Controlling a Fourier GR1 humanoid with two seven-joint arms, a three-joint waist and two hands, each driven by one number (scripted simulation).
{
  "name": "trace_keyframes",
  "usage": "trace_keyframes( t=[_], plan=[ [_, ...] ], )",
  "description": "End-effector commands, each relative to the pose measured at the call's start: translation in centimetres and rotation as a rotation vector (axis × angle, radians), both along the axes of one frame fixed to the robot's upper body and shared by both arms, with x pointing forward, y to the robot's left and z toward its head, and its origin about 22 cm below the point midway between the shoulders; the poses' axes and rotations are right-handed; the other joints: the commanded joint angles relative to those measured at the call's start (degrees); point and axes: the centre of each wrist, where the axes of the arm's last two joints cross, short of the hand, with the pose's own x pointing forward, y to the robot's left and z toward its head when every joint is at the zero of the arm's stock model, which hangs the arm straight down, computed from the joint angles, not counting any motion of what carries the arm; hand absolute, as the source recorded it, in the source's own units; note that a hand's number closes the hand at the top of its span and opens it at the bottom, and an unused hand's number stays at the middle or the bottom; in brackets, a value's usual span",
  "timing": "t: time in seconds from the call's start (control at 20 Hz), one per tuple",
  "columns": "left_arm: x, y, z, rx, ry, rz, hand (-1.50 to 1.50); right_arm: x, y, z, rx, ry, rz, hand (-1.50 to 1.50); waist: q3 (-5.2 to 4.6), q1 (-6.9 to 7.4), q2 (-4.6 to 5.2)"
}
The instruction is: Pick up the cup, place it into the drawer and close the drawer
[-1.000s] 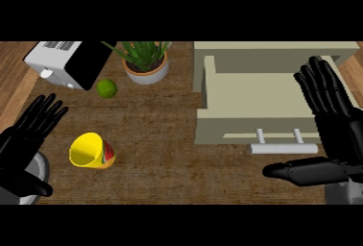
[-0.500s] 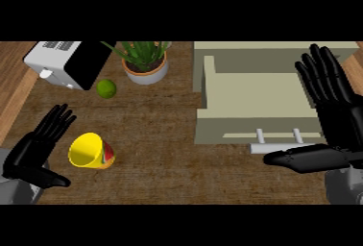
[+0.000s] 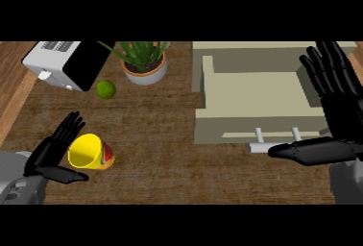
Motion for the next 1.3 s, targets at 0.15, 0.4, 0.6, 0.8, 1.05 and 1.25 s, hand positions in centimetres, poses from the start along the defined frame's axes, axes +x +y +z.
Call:
trace_keyframes(
  t=[0.15, 0.4, 0.6, 0.8, 1.05, 1.25],
  plan=[
    [-0.8, -0.8, -2.7, -0.045, -0.058, -0.029, -1.5, -0.5, 0.3, 0.6, -0.008, -0.009, 0.016, -1.5, -0.47, -0.52, 0.36],
    [-0.1, 0.2, -2.0, -0.082, -0.079, -0.024, -1.5, 0.1, -1.0, 0.1, -0.002, 0.001, 0.002, -1.5, -0.44, -0.4, 0.37],
    [-1.9, -0.8, -3.9, -0.071, -0.074, -0.007, -1.5, 0.3, -0.6, 1.5, -0.007, 0.002, 0.02, -1.5, -0.55, -0.68, 0.52],
    [-1.4, -1.5, -4.0, -0.077, -0.103, -0.02, -1.5, 0.2, -1.5, -0.1, 0.001, -0.003, 0.01, -1.5, -0.56, -0.93, 0.62],
    [0.5, -3.0, -3.4, -0.094, -0.109, -0.041, -1.5, 0.6, -0.7, 0.3, -0.002, -0.003, 0.027, -1.5, -0.55, -0.8, 0.62],
    [-0.4, -3.7, -4.5, -0.125, -0.092, -0.069, -1.5, -0.1, -0.3, 0.3, -0.003, -0.002, 0.02, -1.5, -0.6, -1.22, 0.67]
  ],
)
